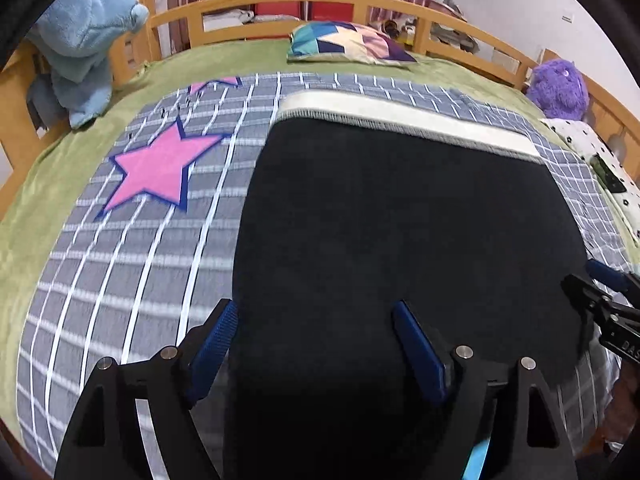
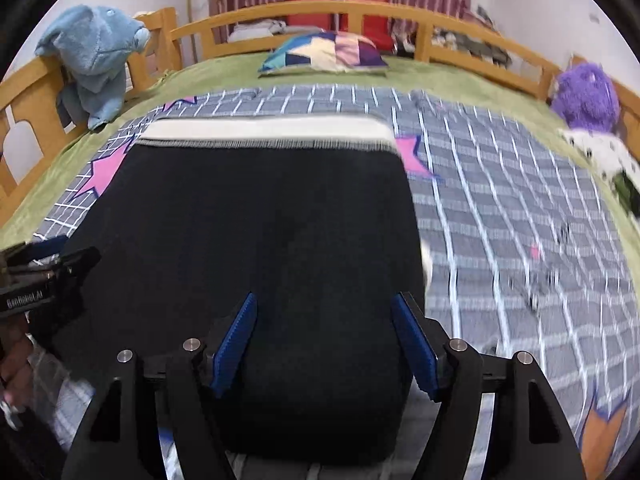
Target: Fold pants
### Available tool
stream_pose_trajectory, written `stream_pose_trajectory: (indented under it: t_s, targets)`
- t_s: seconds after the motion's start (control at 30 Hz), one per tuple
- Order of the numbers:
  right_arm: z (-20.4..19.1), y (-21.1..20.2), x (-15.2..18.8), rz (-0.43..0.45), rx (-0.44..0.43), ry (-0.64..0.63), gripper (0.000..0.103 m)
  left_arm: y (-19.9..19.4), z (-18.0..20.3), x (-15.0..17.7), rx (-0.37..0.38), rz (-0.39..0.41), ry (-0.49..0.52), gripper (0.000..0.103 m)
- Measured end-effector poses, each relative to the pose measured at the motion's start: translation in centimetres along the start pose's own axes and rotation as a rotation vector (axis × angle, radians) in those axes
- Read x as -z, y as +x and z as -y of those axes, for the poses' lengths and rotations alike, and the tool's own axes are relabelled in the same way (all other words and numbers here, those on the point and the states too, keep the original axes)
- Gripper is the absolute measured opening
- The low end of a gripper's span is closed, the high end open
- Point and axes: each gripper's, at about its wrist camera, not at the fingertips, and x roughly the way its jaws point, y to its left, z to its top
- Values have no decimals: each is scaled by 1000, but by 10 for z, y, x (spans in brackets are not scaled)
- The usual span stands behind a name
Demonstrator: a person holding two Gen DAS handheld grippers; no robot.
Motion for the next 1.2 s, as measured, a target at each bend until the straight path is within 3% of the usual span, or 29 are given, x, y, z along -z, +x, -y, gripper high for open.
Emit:
stream_pose_trajectory:
  t_s: [0.17,0.3,0.43,0.7,0.97,1.2]
  targets:
    - [-8,-9,22,-43,-11,7,70,-21,-11,26,50,-35,-70,80]
    - [-9,-19,36,-91,-56,65,70,-39,-1,42,23,-29,-15,80]
    - [-15,-44,48,-95,-36,85,70,-65,5,54,26,0,6,80]
    - [-18,-137,55,113,22,135,70,-130,8,49,7,91,12,80]
    - [-18,-194,56,176,31,141,72,-188,-2,49,-4,218,-59,90]
    - [-21,-219,63,237,36,169,97,-217,4,48,7,255,-58,90]
